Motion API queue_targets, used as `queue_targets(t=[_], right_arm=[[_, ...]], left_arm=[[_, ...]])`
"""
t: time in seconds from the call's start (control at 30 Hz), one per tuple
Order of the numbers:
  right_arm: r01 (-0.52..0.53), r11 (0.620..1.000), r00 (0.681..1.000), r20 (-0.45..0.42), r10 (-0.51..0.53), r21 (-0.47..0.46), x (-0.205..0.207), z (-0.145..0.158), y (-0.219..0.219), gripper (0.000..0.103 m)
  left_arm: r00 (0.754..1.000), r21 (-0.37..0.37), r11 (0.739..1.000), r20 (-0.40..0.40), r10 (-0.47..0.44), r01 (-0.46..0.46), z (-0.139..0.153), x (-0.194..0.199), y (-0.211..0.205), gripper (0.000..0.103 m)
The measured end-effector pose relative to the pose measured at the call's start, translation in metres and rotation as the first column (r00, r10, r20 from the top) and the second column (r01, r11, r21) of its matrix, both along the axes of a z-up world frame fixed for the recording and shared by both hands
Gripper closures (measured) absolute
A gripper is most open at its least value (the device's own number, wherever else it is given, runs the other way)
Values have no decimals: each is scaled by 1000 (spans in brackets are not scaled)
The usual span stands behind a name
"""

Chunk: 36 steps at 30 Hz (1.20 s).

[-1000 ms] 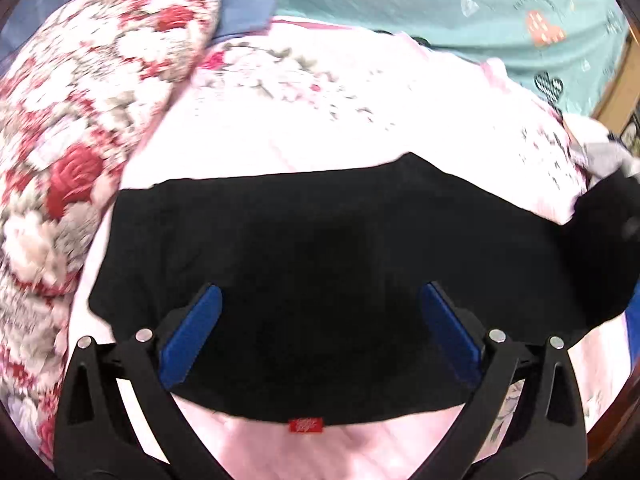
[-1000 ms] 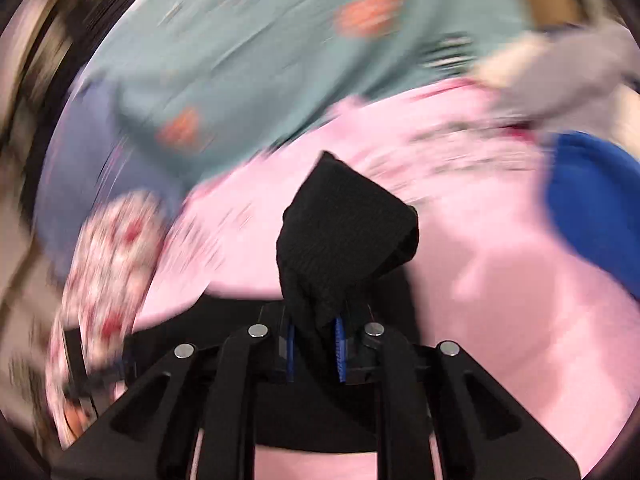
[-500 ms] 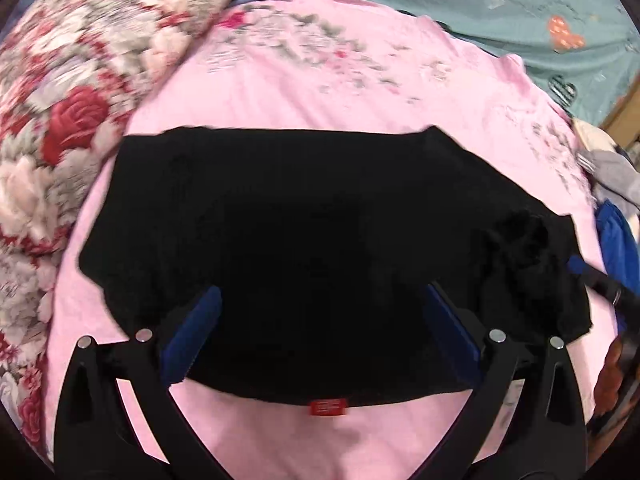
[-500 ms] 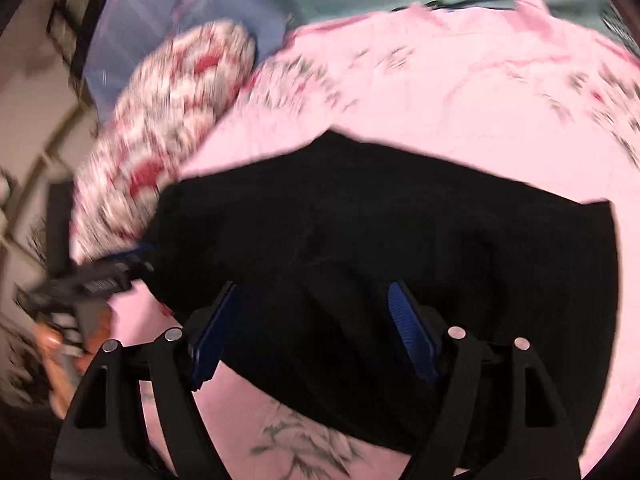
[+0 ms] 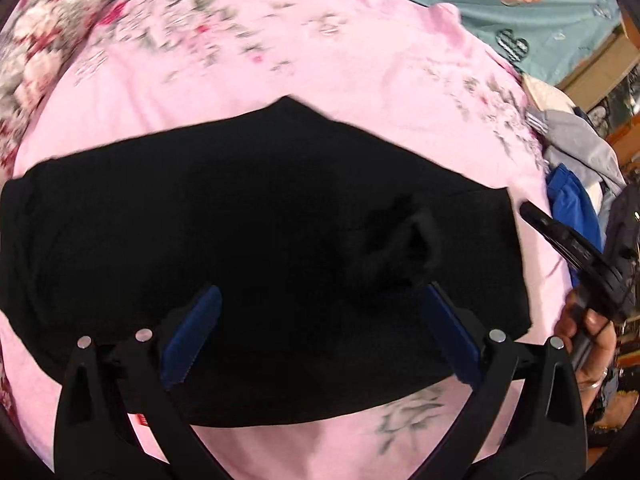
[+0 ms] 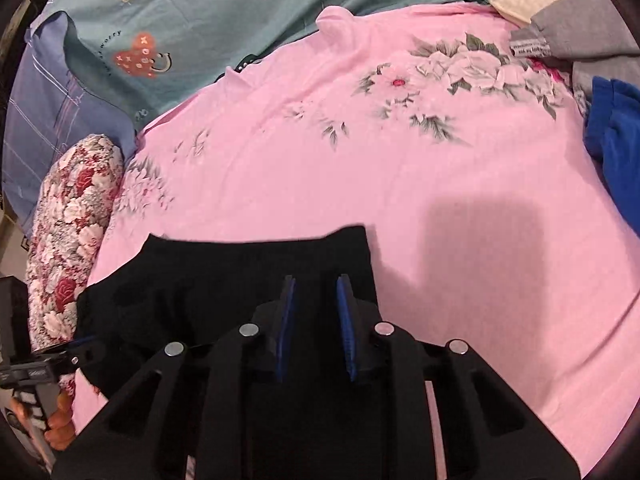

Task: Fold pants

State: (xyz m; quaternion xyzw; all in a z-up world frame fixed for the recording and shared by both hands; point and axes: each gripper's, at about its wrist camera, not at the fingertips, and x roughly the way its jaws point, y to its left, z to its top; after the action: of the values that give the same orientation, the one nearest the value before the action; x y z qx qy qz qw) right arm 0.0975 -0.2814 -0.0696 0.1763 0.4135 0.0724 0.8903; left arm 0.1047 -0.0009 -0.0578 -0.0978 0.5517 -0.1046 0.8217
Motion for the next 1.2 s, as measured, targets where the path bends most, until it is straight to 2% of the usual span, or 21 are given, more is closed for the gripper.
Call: queue_targets(t=[0.03, 0.07, 0.1, 0.23, 0.3, 0.37, 0.43, 0.47, 0.5, 0.63, 0.7, 0.8, 0.83, 0.9, 0.97, 1.03, 1.07, 1.1, 1.13, 1.2], right_arm=[[-2, 1000, 1000, 20, 1, 18, 2, 0, 0, 66], [1, 999, 999, 39, -3, 54, 3, -2, -2, 50], [5, 997, 999, 46, -8, 75, 3, -4, -4, 46], [6, 991, 999, 37, -11, 132, 3, -13, -17, 46], [22, 985, 1000, 9, -23, 170, 2, -21, -26, 45], [26, 977, 1000, -11, -24, 214, 2, -25, -33, 45], [20, 972, 1000, -4, -19, 233, 2, -24, -35, 45], [16, 973, 1000, 5, -18, 231, 1, -22, -34, 45], [11, 975, 1000, 13, -15, 224, 1, -21, -33, 45], [-15, 979, 1000, 18, 12, 204, -1, -20, -28, 45], [-3, 980, 1000, 11, 1, 201, -1, -22, -29, 45], [18, 978, 1000, -2, -18, 209, 1, -26, -33, 45], [19, 977, 1000, -9, -18, 211, 2, -28, -33, 45], [12, 978, 999, -34, -5, 207, 8, -34, -28, 45], [3, 985, 1000, -24, 1, 170, 11, -35, -22, 45], [-22, 994, 1000, -12, 23, 107, 13, -33, -14, 46], [-21, 998, 1000, -11, 21, 61, 14, -32, -11, 53], [-14, 999, 1000, -10, 14, 29, 13, -31, -11, 57], [18, 1000, 1000, -4, -18, -9, 12, -30, -13, 59], [88, 995, 996, 27, -86, -55, 4, -23, -20, 59]], left_arm=[[1000, -5, 1000, 0, -17, 17, 2, 0, -7, 2], [999, -16, 999, -6, -41, 41, 3, 1, -16, 2], [998, -27, 998, -14, -60, 60, 3, 2, -22, 2], [992, -47, 994, -84, -97, 93, -11, 15, -44, 3], [989, -41, 997, -130, -75, 70, -23, 26, -50, 4], [984, -51, 998, -171, -47, 39, -35, 33, -51, 10], [981, -38, 999, -192, -30, 23, -43, 36, -52, 39], [988, -11, 1000, -152, -24, 23, -40, 36, -53, 64], [989, -25, 998, -133, -60, 58, -39, 36, -56, 85], [995, 26, 996, -54, -84, 86, -24, 24, -59, 86], [998, 14, 998, -8, -68, 68, -10, 19, -52, 86], [997, 59, 998, 68, -39, 35, 6, 19, -41, 85], [997, 65, 998, 72, -25, 20, 4, 22, -37, 85], [1000, 64, 998, 14, -24, 23, -16, 31, -33, 83], [998, 69, 997, -58, -13, 17, -40, 35, -34, 74], [999, 57, 998, -35, -7, 9, -43, 32, -31, 67], [999, 54, 999, -40, -6, 8, -40, 31, -29, 61], [999, 60, 998, -50, 4, -1, -39, 30, -24, 41], [998, 82, 996, -47, 37, -33, -34, 29, -15, 33], [996, 97, 991, -5, 89, -89, -23, 20, 12, 31]])
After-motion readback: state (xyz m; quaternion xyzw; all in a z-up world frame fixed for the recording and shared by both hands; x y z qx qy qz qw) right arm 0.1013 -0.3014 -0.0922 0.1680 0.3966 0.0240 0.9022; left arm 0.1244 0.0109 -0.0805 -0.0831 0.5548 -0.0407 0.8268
